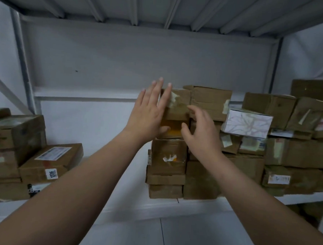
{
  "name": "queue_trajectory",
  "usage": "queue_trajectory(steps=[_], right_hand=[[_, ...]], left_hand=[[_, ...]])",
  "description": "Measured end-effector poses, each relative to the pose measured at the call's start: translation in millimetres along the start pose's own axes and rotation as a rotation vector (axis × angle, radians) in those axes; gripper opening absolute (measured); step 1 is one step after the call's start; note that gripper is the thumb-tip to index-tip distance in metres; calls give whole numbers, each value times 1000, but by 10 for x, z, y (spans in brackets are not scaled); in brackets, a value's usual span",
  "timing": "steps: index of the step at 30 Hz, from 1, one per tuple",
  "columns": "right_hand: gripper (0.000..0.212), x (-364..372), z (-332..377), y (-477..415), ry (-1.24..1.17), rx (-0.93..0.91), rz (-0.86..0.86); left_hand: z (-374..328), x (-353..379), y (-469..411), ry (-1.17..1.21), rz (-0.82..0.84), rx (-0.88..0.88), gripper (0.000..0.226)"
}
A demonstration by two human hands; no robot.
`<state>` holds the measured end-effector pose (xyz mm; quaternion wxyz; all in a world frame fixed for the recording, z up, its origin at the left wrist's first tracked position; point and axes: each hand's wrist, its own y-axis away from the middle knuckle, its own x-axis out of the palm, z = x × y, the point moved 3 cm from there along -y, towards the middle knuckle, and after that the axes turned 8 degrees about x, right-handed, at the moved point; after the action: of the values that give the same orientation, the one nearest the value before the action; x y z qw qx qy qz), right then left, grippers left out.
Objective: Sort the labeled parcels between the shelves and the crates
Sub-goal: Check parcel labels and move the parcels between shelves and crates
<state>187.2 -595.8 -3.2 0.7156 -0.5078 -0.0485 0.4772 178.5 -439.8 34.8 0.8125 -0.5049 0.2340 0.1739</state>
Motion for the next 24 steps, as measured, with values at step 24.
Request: queue_trajectory(steps=[24], right_hand=[[36,804,781,254,-1020,447,272]], left_hand=[[690,-94,1199,315,-403,110,57]])
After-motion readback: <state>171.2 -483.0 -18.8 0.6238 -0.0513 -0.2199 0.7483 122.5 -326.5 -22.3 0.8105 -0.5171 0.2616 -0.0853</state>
